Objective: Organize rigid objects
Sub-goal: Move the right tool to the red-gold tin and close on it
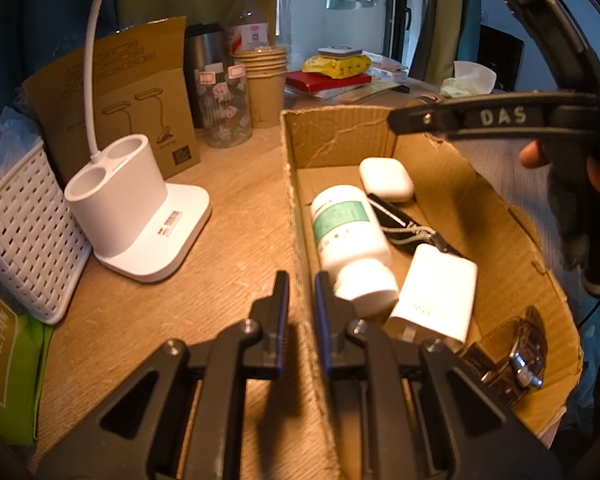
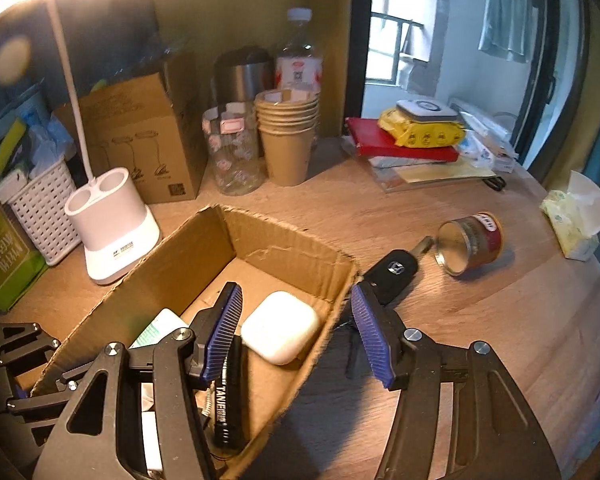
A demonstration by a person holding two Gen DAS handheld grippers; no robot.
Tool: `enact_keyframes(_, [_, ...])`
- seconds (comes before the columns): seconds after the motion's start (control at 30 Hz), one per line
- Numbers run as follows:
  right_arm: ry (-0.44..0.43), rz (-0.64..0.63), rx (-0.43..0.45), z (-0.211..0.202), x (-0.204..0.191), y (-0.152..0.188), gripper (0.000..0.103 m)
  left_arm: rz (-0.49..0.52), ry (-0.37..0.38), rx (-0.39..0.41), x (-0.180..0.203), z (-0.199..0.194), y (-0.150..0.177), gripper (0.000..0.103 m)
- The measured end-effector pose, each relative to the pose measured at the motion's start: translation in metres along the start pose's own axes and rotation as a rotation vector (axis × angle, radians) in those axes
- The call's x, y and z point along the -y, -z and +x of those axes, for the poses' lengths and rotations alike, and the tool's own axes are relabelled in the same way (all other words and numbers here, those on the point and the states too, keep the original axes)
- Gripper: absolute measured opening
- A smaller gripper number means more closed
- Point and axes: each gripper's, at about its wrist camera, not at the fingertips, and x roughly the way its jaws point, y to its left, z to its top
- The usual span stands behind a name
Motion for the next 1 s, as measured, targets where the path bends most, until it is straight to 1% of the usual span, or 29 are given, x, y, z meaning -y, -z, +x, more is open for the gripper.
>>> enact_keyframes(0.43, [0.059, 0.077, 0.039, -0.016, 0.037, 0.002, 0.06, 0.0, 0.0, 0.0, 0.0, 0.0, 0.0, 0.015])
enact_keyframes(0.8, [0.139, 0.145, 0.037, -0.005, 0.082, 0.005, 0.061, -0.002, 0.002, -0.001, 0.0, 0.0, 0.001, 0.015])
enact_keyframes(0.87, [0.156, 0.151, 0.034, -0.002, 0.091, 0.005, 0.061, -0.003, 0.004, -0.002, 0.0, 0.0, 0.001, 0.015])
enact_keyframes(0.93, [0.174, 0.156, 0.026, 0.002, 0.1, 0.006, 0.066, -0.003, 0.004, -0.003, -0.001, 0.0, 0.001, 0.015])
enact_keyframes(1.0, [0.187, 0.159, 0.015, 0.007, 0.109, 0.007, 0.067, -0.003, 0.004, -0.003, -0.001, 0.0, 0.001, 0.015])
